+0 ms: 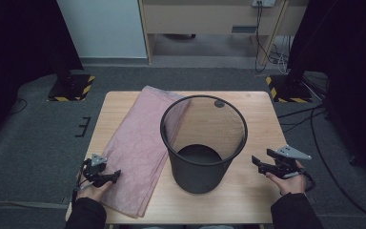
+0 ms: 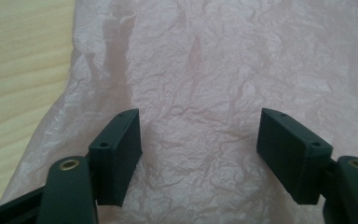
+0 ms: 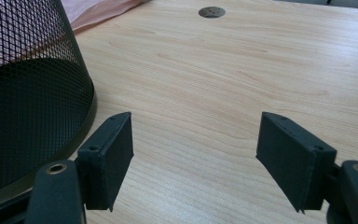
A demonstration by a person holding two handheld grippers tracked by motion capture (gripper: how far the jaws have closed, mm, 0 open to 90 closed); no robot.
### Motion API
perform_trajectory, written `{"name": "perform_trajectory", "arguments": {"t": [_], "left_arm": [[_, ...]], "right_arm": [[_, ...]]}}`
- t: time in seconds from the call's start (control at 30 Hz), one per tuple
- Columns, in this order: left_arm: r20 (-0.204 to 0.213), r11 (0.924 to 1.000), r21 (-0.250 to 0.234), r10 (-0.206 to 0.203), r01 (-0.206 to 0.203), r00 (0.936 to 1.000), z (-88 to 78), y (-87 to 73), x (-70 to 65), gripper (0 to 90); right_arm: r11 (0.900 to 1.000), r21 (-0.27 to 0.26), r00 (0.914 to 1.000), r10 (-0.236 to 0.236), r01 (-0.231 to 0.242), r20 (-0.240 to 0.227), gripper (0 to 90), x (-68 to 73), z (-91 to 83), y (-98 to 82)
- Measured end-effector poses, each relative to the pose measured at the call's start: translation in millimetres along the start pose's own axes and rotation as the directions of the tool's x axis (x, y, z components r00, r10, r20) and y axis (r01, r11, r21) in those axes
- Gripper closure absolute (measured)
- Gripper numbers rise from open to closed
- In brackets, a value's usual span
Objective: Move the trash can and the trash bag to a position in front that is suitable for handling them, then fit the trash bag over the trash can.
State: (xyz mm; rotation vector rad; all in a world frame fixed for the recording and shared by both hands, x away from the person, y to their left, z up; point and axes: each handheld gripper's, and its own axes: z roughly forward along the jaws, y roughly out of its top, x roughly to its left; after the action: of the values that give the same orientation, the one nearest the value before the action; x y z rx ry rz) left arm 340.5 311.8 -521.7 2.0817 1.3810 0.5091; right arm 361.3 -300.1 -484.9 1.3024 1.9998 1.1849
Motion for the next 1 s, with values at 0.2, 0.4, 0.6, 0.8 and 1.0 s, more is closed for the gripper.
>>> {"name": "perform_trajectory", "arguments": {"t": [0.2, 0.4, 0.6, 0.8, 1.0], "left_arm": [[0.006, 0.9769, -0.208, -0.049, 0.049, 0.9988, -27.1, 10.1, 12.8, 27.9], [-0.051, 0.9697, -0.235, -0.081, 0.067, 0.9954, -23.9, 22.1, 37.2, 26.5], [-0.016, 0.9746, -0.202, -0.102, 0.096, 0.9947, -9.5, 20.4, 54.1, 26.2], [0.011, 0.9829, -0.141, -0.119, 0.119, 0.9929, 4.6, 19.0, 62.5, 28.0], [0.016, 0.9926, -0.055, -0.108, 0.109, 0.994, 13.8, 14.2, 65.9, 37.1]], "right_arm": [[1.0, -0.005, 0.9999, 0.012, -0.012, -0.001, 25.9, 0.3, 1.5, 0.2], [1.0, 0.016, 1.0, -0.002, 0.002, -0.009, 25.6, 1.5, 6.1, -0.1], [1.0, 0.02, 0.9998, -0.014, 0.014, -0.014, 25.2, 1.4, 8.6, 0.3], [0.999, 0.036, 0.9997, -0.02, 0.021, -0.016, 25.0, 0.8, 12.5, 0.5], [0.999, 0.042, 0.9994, -0.025, 0.026, -0.023, 25.0, 1.5, 13.8, 0.7]]}}
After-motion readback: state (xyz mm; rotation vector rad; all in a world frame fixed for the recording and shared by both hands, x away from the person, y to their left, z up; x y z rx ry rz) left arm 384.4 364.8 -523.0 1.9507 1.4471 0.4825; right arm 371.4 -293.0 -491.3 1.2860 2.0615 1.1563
